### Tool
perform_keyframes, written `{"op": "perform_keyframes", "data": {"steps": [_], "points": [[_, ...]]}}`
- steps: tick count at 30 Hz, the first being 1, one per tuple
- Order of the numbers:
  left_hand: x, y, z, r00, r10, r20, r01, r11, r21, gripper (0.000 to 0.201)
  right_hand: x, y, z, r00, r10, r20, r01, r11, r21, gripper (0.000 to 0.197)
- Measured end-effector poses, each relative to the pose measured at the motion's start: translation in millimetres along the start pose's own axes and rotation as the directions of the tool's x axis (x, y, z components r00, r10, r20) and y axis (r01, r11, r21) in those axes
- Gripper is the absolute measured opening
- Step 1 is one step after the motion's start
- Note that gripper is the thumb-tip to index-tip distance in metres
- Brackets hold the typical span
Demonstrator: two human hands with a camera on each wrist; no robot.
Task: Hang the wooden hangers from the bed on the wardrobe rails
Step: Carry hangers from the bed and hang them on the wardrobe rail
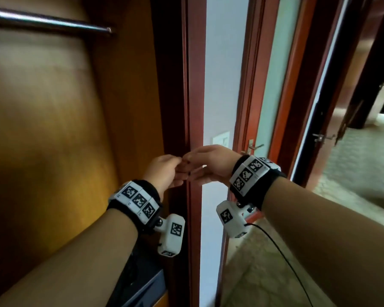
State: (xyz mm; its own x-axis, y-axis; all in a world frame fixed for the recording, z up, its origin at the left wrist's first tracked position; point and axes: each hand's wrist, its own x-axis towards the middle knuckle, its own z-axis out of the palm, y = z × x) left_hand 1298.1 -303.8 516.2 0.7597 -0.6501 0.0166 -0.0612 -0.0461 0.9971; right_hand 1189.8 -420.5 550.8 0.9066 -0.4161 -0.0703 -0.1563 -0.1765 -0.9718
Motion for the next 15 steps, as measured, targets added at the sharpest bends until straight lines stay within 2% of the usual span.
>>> {"op": "perform_keyframes", "data": {"steps": [4, 7, 10, 15], "points": [[-15, -18, 18, 0.984, -0.025, 0.176, 0.023, 1.0, 0.013, 0.02, -29, 31, -10, 0.974, 0.109, -0.197, -0.095, 0.992, 0.081, 0.026], [-28, -26, 43, 0.947, -0.053, 0.316, 0.054, 0.999, 0.005, 0.016, -59, 55, -25, 0.913, 0.204, -0.352, -0.173, 0.978, 0.118, 0.025], [-42, -27, 76, 0.899, -0.085, 0.431, 0.094, 0.996, 0.001, 0.012, -102, 73, -50, 0.825, 0.283, -0.49, -0.232, 0.959, 0.164, 0.025], [-70, -22, 154, 0.806, -0.113, 0.581, 0.143, 0.99, -0.006, 0.012, -205, 86, -99, 0.639, 0.34, -0.691, -0.242, 0.94, 0.239, 0.014]]}}
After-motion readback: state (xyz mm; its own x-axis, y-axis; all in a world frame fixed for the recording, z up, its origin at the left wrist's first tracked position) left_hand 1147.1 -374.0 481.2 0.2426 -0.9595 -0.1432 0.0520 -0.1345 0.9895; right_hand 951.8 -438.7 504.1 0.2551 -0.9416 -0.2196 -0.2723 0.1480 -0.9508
